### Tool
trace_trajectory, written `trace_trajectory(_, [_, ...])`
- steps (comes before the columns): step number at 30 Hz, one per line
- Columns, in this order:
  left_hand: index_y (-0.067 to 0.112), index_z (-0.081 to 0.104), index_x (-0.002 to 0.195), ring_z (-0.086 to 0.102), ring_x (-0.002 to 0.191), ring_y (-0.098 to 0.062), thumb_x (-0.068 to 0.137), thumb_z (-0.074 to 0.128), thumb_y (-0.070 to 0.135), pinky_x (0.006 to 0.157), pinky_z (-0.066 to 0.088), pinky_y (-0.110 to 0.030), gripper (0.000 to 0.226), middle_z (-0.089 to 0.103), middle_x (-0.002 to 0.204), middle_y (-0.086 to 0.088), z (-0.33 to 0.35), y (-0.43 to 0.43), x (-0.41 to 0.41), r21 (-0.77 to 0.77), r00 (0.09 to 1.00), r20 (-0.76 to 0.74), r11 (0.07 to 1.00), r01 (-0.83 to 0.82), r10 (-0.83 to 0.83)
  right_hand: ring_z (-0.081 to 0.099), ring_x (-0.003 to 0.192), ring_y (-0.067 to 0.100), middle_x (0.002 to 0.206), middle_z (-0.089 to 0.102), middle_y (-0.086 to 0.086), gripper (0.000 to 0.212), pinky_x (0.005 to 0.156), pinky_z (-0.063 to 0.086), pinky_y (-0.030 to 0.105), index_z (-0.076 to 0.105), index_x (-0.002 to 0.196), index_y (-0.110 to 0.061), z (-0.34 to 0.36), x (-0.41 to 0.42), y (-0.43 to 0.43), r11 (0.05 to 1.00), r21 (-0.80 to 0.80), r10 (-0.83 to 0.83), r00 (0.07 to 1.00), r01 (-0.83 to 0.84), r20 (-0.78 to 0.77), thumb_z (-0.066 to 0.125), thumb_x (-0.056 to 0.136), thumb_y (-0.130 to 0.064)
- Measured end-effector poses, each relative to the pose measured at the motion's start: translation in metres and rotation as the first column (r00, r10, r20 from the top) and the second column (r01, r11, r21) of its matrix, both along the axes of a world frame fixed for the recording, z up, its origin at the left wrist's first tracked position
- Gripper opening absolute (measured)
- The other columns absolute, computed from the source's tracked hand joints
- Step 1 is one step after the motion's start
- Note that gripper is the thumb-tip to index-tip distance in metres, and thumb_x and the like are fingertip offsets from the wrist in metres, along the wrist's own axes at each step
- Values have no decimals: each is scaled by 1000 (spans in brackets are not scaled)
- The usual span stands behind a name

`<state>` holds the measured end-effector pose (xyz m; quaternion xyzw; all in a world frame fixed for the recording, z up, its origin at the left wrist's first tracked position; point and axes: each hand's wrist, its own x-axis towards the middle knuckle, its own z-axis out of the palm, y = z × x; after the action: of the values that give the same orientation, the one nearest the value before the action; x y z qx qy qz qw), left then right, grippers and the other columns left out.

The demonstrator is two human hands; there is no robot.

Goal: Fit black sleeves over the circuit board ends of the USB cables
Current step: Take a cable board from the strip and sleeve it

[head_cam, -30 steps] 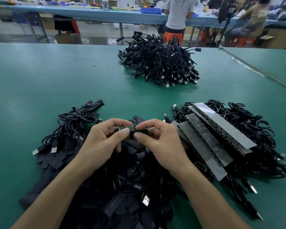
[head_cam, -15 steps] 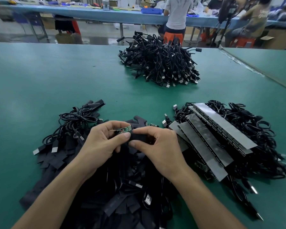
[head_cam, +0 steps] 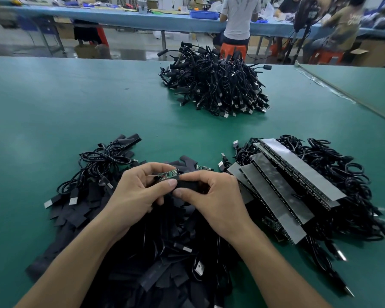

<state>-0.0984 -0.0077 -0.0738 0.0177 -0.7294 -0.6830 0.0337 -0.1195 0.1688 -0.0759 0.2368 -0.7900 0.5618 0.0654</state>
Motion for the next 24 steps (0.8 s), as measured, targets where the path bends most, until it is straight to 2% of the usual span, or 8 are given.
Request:
trace_trajectory(3, [17, 69, 102, 47, 44, -6, 87, 71, 6, 37, 33, -14, 19, 58, 57, -4, 0, 1, 0, -1, 1000, 2, 1000, -10, 10, 67, 85, -8, 86, 67, -37, 41, 75, 47, 6, 65, 103, -49, 3, 1, -1, 1000, 28, 8, 999, -7, -45, 82, 75, -24])
trace_trajectory(7, [18, 69, 101, 49, 45, -5, 87, 71, 5, 37, 35, -15, 19, 60, 58, -2, 0, 1, 0, -9, 1000, 3, 1000, -8, 8, 67, 84, -9, 83, 65, -41, 47, 76, 48, 7, 59, 103, -54, 3, 1, -3, 999, 40, 2, 997, 1, -72, 82, 75, -24])
trace_trajectory(11, [19, 69, 101, 52, 46, -6, 86, 72, 6, 37, 37, -16, 20, 62, 60, -2, -1, 0, 0, -29, 1000, 0, 1000, -4, 4, 68, 82, -7, 85, 68, -36, 43, 74, 49, 8, 65, 102, -50, 2, 0, -2, 1000, 26, 1, 997, 2, -78, 82, 75, -22])
trace_trajectory(14, [19, 69, 101, 53, 47, -6, 86, 73, 7, 37, 38, -16, 20, 62, 59, 0, -2, 0, 0, -32, 1000, 1, 999, -1, 1, 69, 80, -5, 86, 71, -29, 32, 74, 50, 10, 72, 101, -38, 0, 0, -1, 1000, 22, -9, 999, 10, -54, 82, 76, -21])
trace_trajectory(18, [20, 70, 99, 54, 47, -6, 86, 73, 5, 37, 38, -16, 20, 64, 61, 0, -1, 0, 1, -28, 1000, -5, 1000, -4, 4, 67, 81, -10, 83, 67, -38, 42, 73, 46, 5, 64, 101, -50, 3, 2, -2, 1000, 25, -18, 998, 19, -53, 83, 75, -22])
trace_trajectory(21, [20, 70, 99, 54, 48, -6, 85, 74, 6, 37, 38, -16, 20, 64, 61, 0, -1, 0, 1, -28, 1000, 0, 1000, -2, 2, 69, 80, -4, 87, 72, -27, 29, 74, 51, 11, 73, 101, -34, 0, 1, -2, 999, 33, -18, 999, 19, -32, 82, 77, -20])
trace_trajectory(24, [21, 70, 99, 55, 48, -7, 86, 73, 5, 37, 39, -16, 21, 64, 61, 0, 0, 0, 1, -36, 1000, 0, 999, 1, -1, 69, 80, -4, 87, 73, -25, 21, 73, 50, 10, 78, 97, -24, -1, 1, -1, 999, 24, -24, 1000, 24, -4, 83, 77, -19])
